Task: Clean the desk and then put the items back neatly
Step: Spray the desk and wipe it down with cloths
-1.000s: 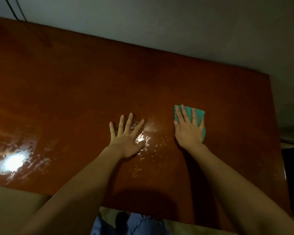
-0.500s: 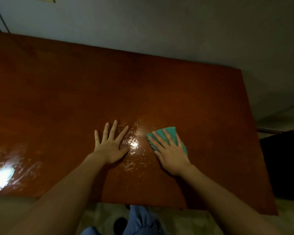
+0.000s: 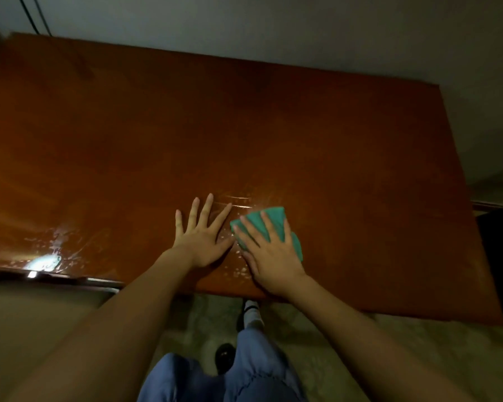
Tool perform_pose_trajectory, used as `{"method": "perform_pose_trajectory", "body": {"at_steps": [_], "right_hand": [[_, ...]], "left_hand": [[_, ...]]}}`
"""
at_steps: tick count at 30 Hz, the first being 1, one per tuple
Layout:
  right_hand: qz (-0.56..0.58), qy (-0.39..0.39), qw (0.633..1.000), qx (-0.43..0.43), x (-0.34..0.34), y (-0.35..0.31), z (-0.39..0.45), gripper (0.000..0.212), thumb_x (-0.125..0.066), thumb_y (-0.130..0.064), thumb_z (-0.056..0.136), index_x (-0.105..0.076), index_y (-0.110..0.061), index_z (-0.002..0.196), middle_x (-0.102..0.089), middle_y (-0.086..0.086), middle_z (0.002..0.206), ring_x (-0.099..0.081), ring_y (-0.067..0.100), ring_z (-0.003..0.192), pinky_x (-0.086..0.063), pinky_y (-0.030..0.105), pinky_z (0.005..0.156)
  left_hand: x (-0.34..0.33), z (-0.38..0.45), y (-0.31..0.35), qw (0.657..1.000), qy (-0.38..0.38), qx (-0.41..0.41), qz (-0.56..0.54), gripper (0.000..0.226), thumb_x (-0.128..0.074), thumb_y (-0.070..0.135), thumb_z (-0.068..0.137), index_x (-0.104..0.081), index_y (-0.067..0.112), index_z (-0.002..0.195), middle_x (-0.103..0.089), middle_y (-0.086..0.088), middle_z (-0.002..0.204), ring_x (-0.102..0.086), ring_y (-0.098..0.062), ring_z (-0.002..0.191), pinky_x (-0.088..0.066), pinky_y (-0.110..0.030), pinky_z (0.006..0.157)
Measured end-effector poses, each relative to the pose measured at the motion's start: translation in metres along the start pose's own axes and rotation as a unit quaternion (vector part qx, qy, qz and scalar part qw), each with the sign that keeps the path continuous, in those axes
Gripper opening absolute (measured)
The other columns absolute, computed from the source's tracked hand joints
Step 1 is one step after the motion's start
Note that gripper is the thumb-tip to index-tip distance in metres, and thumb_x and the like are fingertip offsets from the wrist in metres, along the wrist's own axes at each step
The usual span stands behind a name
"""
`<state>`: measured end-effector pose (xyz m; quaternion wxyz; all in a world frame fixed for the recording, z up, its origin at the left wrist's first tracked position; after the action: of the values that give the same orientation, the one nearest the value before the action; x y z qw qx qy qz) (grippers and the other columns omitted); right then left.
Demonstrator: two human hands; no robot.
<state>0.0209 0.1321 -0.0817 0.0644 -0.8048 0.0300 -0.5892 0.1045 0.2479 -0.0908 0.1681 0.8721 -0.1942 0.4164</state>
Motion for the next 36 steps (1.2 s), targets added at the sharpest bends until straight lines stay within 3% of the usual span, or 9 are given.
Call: {"method": "perform_pose_trajectory", "body": {"at_steps": [2,4,11,17,20,24,28,31,36], "right_hand": [[-0.026,-0.019,0.999,0.021,-0.015,0.012,-0.033,0.057,-0.027,-0.045,0.093,-0.024,-0.030,0.148,-0.040,-0.007,0.148,-0.036,0.028,0.137,-0.029,0.063,0.103],[-0.043,-0.042,0.998,0.002,-0.025,0.043,-0.058,0.058,-0.021,-0.046,0.097,-0.011,-0.031,0.152,-0.038,-0.008,0.148,-0.036,0.026,0.137,-0.026,0.060,0.109],[0.065,0.020,0.964,-0.258,-0.001,0.096,-0.019,0.054,-0.010,-0.044,0.101,0.014,-0.033,0.149,0.017,-0.010,0.158,0.019,0.025,0.145,0.012,0.056,0.112],[0.012,-0.007,0.998,-0.059,-0.016,-0.003,-0.014,0.056,-0.013,-0.044,0.101,0.022,-0.034,0.142,0.027,-0.010,0.150,0.022,0.029,0.142,0.011,0.062,0.111],[-0.013,0.007,0.999,0.032,-0.028,-0.005,-0.053,0.057,-0.024,-0.044,0.097,-0.002,-0.031,0.148,-0.005,-0.007,0.154,-0.010,0.029,0.144,-0.013,0.065,0.109],[-0.017,-0.055,0.997,-0.044,-0.032,0.053,-0.083,0.057,-0.027,-0.043,0.092,-0.022,-0.029,0.147,-0.030,-0.006,0.151,-0.034,0.028,0.137,-0.035,0.061,0.101],[0.024,-0.035,0.986,-0.164,-0.015,0.099,-0.066,0.057,0.004,-0.051,0.092,0.021,-0.034,0.144,0.018,-0.010,0.156,0.017,0.022,0.144,0.001,0.057,0.116],[0.056,-0.003,0.970,-0.235,-0.004,0.090,-0.022,0.055,-0.007,-0.045,0.101,0.021,-0.032,0.146,0.025,-0.010,0.154,0.023,0.026,0.143,0.014,0.058,0.111],[0.035,-0.005,0.996,-0.077,-0.010,0.027,-0.001,0.054,-0.011,-0.045,0.101,0.022,-0.032,0.142,0.027,-0.008,0.149,0.024,0.028,0.140,0.005,0.064,0.112]], "left_hand": [[-0.002,-0.004,-0.001,1.000,-0.002,-0.002,0.000,0.071,-0.022,0.066,0.092,0.022,0.045,0.143,0.038,0.002,0.149,0.035,-0.025,0.137,0.019,-0.054,0.110],[-0.005,-0.007,-0.002,1.000,-0.001,-0.002,-0.006,0.072,-0.023,0.066,0.091,0.023,0.045,0.142,0.039,0.001,0.149,0.035,-0.025,0.137,0.019,-0.054,0.110],[-0.024,-0.023,0.003,1.000,0.007,0.020,-0.022,0.072,-0.023,0.065,0.092,0.027,0.045,0.140,0.043,0.000,0.146,0.037,-0.028,0.136,0.020,-0.058,0.107],[-0.028,-0.026,0.008,0.999,0.008,0.034,-0.040,0.070,-0.022,0.065,0.092,0.025,0.046,0.140,0.040,0.000,0.148,0.036,-0.028,0.136,0.019,-0.058,0.107],[-0.028,-0.028,0.009,0.999,0.005,0.034,-0.036,0.071,-0.021,0.067,0.091,0.025,0.046,0.140,0.040,0.000,0.148,0.035,-0.028,0.137,0.019,-0.058,0.107],[-0.027,-0.028,0.008,0.999,-0.003,0.034,-0.042,0.075,-0.025,0.067,0.090,0.027,0.045,0.140,0.042,-0.001,0.147,0.036,-0.029,0.136,0.019,-0.059,0.107],[-0.028,-0.029,0.011,0.999,-0.005,0.036,-0.031,0.077,-0.026,0.068,0.090,0.030,0.044,0.138,0.044,-0.003,0.146,0.037,-0.031,0.135,0.019,-0.060,0.106],[-0.029,-0.028,0.012,0.999,-0.004,0.044,-0.030,0.076,-0.023,0.069,0.090,0.032,0.045,0.136,0.046,-0.002,0.143,0.039,-0.031,0.134,0.020,-0.060,0.105],[-0.028,-0.029,0.015,0.997,-0.005,0.060,-0.040,0.075,-0.023,0.069,0.090,0.028,0.044,0.140,0.044,-0.003,0.145,0.038,-0.032,0.134,0.020,-0.061,0.105]]}}
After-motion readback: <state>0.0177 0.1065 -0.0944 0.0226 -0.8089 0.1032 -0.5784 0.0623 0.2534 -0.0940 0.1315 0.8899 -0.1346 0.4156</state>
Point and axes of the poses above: each hand's wrist, its own z-axis towards the middle knuckle, its own x-axis out of the back of the hand, y = z × x, the point moved 6 cm from there along z, towards the middle knuckle
